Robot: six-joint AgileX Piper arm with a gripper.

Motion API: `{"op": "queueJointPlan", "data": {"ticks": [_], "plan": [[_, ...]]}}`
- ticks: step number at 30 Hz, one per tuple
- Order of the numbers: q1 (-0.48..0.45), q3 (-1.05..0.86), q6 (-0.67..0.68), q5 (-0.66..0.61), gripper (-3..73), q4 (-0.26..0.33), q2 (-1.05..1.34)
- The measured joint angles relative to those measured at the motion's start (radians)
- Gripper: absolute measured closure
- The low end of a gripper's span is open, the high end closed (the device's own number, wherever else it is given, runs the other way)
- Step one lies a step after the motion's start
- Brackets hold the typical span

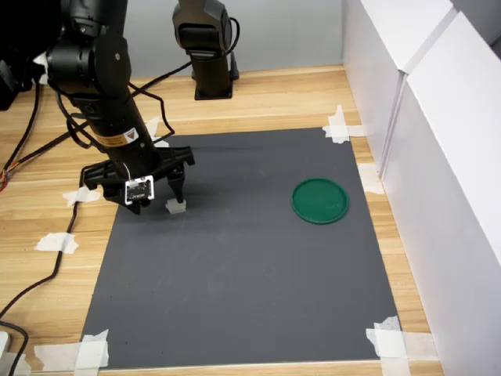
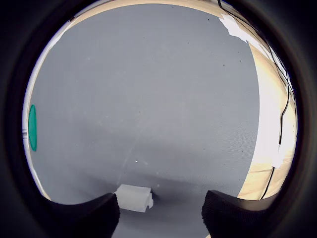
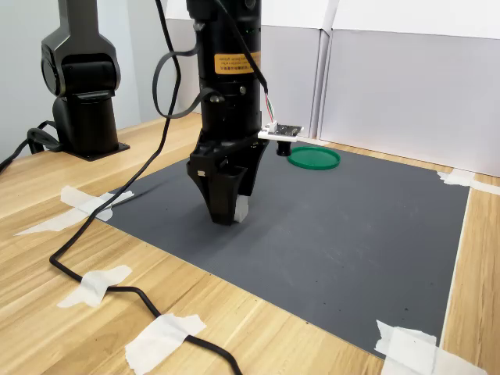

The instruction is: Grasp a white terminal and put it on the green lid.

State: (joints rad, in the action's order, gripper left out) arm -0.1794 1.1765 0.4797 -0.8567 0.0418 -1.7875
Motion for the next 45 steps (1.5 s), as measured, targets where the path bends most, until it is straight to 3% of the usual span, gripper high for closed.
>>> {"op": "queueJointPlan", "data": {"ticks": [31, 45], "plan": [[0.000, 0.003, -0.002, -0.046, -0.5, 0.004, 0.039], [0.043, 0.003, -0.010, -0.067, -0.5, 0.019, 0.046]]}}
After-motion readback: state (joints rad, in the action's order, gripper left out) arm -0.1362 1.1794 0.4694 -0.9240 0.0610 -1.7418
